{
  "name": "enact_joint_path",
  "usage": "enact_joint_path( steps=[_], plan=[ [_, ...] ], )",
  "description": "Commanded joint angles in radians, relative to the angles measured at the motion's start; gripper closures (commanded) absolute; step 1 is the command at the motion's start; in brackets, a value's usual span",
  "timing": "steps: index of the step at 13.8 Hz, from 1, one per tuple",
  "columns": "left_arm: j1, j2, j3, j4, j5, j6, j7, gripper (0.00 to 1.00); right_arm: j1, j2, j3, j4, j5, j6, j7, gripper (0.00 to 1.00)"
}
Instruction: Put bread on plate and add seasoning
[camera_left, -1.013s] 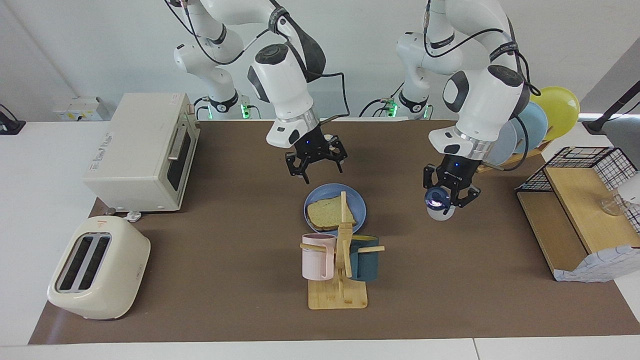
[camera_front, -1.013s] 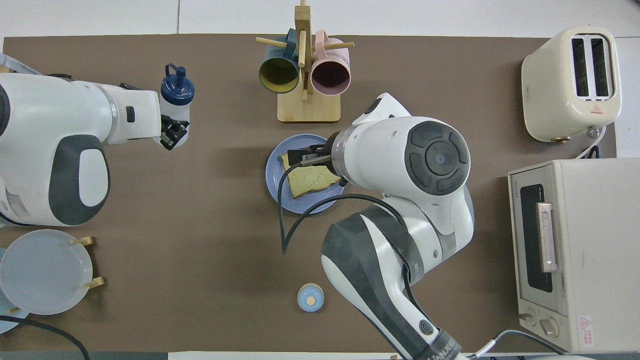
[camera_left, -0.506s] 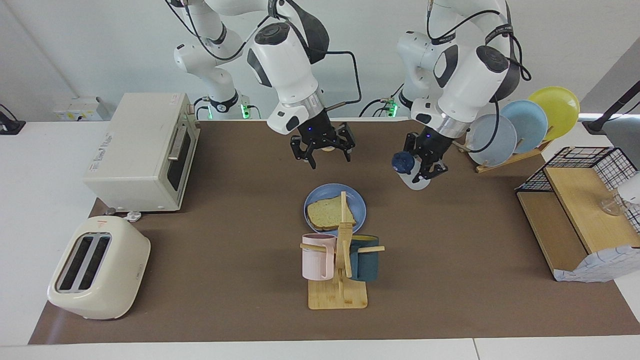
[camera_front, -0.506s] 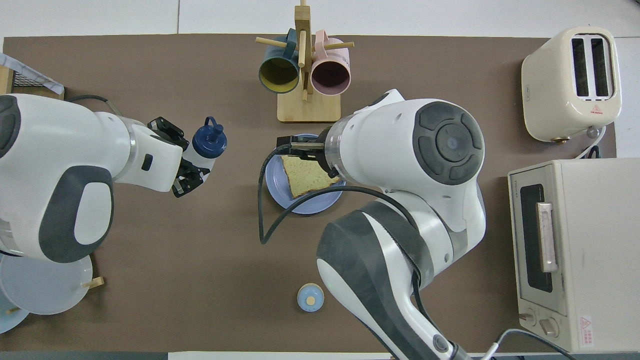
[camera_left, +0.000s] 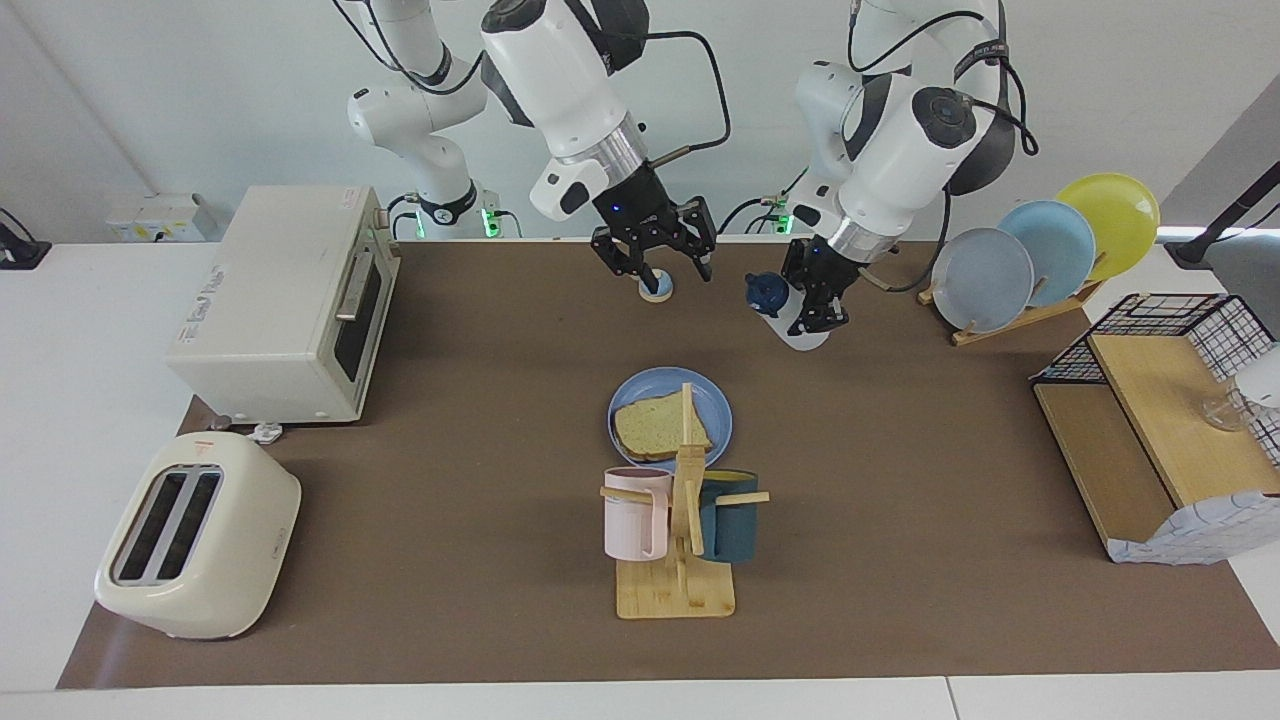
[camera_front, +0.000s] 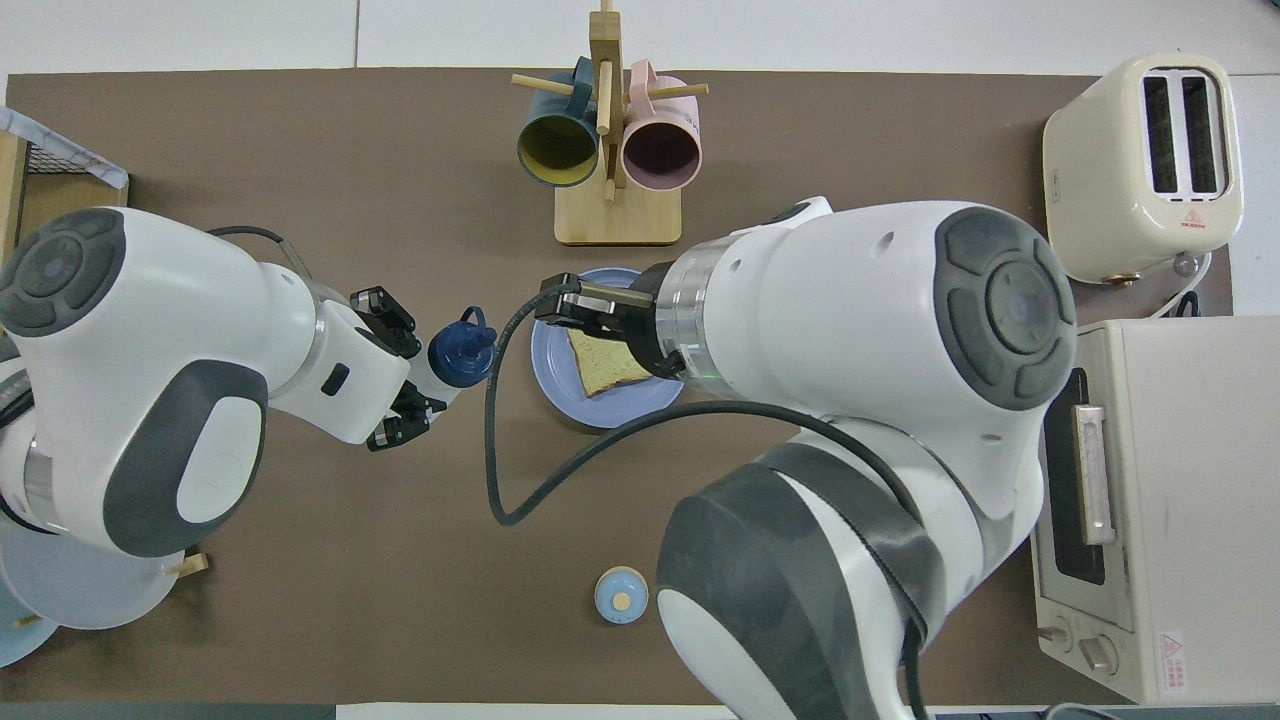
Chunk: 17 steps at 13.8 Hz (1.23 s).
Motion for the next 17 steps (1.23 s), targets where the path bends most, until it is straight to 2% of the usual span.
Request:
enact_joint_path(
  steps=[1, 7, 9, 11, 13, 17],
  plan=[
    [-0.013, -0.041, 0.007, -0.033, 0.001, -0.031, 0.023, 1.0, 0.021, -0.005, 0.006, 0.007, 0.018, 0.004, 0.032, 0.47],
    [-0.03, -0.049, 0.007, -0.042, -0.002, -0.024, 0.027, 1.0, 0.077, 0.012, 0.006, -0.004, 0.002, 0.094, 0.054, 0.49],
    [-0.03, -0.049, 0.007, -0.042, -0.008, -0.021, 0.029, 1.0, 0.081, 0.018, 0.006, -0.007, -0.002, 0.113, 0.054, 0.57],
    [-0.03, -0.049, 0.007, -0.044, -0.009, -0.019, 0.03, 1.0, 0.091, 0.025, 0.006, -0.008, -0.002, 0.124, 0.052, 0.61],
    [-0.03, -0.049, 0.007, -0.044, -0.014, -0.019, 0.032, 1.0, 0.092, 0.025, 0.006, -0.007, -0.001, 0.127, 0.054, 0.7],
    [-0.03, -0.06, 0.007, -0.054, -0.025, -0.015, 0.036, 1.0, 0.1, 0.025, 0.006, -0.008, -0.002, 0.13, 0.06, 0.72]
  ],
)
